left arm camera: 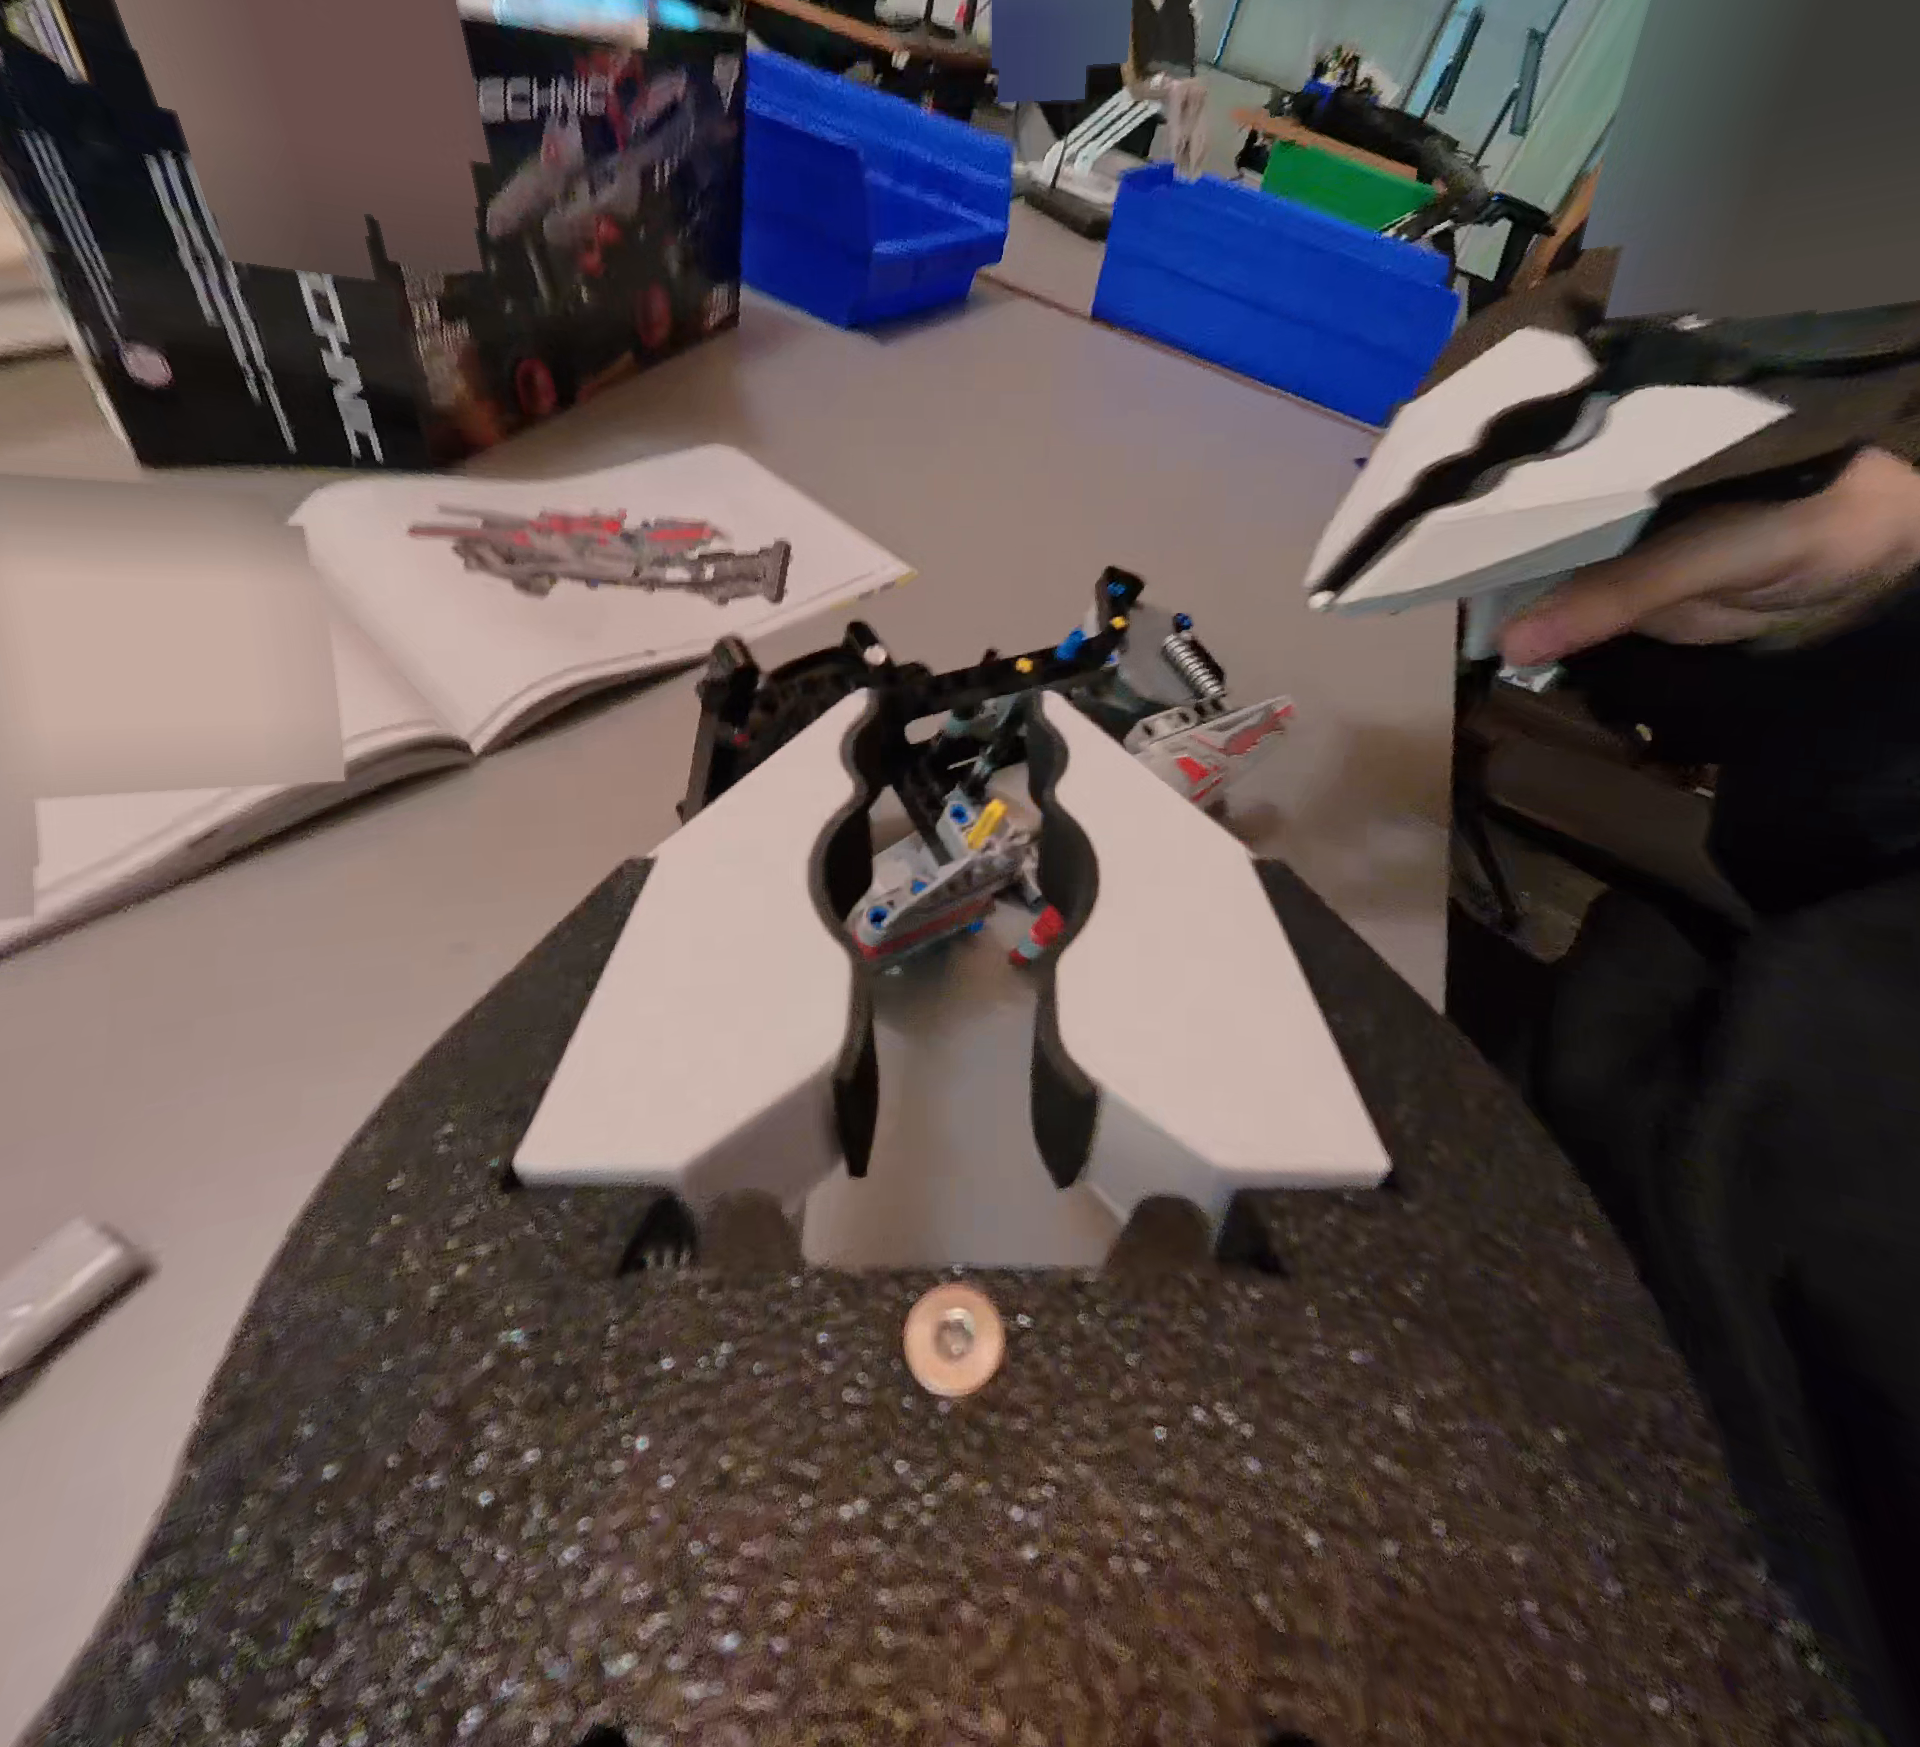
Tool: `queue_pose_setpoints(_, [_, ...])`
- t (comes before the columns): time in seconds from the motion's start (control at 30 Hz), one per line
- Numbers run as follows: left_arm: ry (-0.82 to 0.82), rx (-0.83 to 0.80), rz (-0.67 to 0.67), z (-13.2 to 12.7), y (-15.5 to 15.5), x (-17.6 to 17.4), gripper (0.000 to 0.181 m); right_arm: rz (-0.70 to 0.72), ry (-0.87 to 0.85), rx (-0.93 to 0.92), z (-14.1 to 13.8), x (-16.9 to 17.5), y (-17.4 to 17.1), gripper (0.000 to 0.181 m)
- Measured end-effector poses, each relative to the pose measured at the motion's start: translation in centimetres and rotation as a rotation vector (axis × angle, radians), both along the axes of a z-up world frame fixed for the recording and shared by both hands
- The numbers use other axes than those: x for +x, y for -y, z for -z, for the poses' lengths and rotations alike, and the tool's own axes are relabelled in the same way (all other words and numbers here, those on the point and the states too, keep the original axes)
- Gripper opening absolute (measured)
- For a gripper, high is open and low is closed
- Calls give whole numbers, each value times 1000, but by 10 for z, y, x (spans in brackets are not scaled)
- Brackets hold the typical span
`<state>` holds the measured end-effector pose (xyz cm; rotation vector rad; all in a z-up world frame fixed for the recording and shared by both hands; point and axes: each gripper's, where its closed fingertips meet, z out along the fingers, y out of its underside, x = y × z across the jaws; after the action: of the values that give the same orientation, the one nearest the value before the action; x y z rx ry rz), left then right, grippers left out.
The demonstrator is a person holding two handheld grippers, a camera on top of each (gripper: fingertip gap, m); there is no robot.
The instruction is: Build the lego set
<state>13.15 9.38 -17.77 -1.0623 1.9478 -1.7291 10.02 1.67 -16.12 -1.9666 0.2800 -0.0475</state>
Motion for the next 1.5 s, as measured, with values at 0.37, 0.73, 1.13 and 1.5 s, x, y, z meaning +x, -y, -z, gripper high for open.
queue_pose_setpoints(0.37, [739,870,165,-24,53,-69,25,-194,-225,159,-16,-36,-19,2])
queue_pose_setpoints(0.73, [899,932,151,-29,71,-80,5,-318,-381,182,-14,-56,-17,2])
queue_pose_setpoints(1.13, [829,713,120,-43,72,-78,1,-347,-352,266,-25,-48,-17,13])
queue_pose_setpoints(1.5, [729,526,114,-34,63,-62,0,-399,-586,379,-19,-36,-26,3])
